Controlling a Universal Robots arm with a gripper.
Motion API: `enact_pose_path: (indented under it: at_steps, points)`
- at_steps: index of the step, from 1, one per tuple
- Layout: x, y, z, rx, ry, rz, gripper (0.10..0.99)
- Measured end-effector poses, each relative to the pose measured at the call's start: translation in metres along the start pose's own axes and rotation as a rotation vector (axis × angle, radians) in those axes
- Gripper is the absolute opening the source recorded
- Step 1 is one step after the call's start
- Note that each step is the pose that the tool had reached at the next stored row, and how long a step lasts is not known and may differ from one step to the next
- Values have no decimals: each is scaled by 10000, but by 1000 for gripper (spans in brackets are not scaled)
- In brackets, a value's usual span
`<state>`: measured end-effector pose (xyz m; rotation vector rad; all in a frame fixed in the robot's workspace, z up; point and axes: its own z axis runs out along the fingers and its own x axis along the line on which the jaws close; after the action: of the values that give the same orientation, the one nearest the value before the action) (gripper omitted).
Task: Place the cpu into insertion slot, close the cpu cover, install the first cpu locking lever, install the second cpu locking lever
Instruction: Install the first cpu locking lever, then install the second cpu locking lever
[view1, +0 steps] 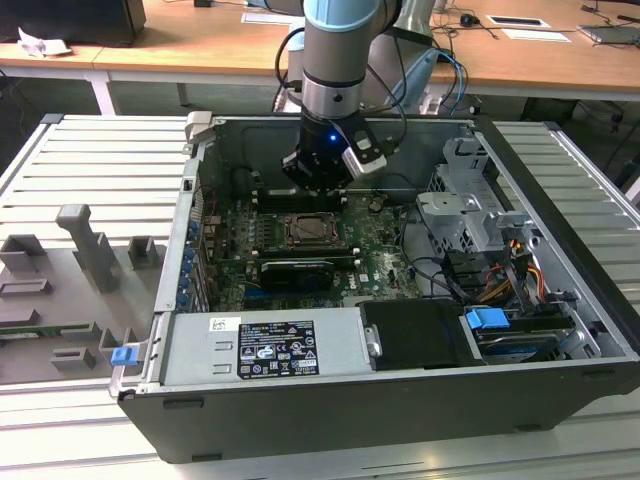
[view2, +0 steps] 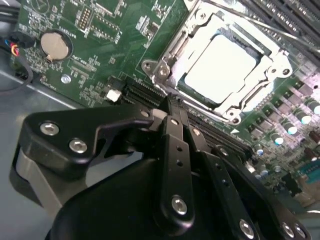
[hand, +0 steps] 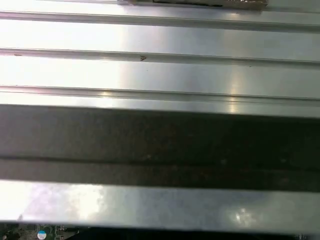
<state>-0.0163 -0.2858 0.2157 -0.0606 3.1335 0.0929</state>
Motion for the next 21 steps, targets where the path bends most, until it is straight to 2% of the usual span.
enact_pose_path:
  at_steps: [15,21]
  points:
    - [3,-82,-5,0,0,0,106]
    - [6,-151,-9,0,0,0,106]
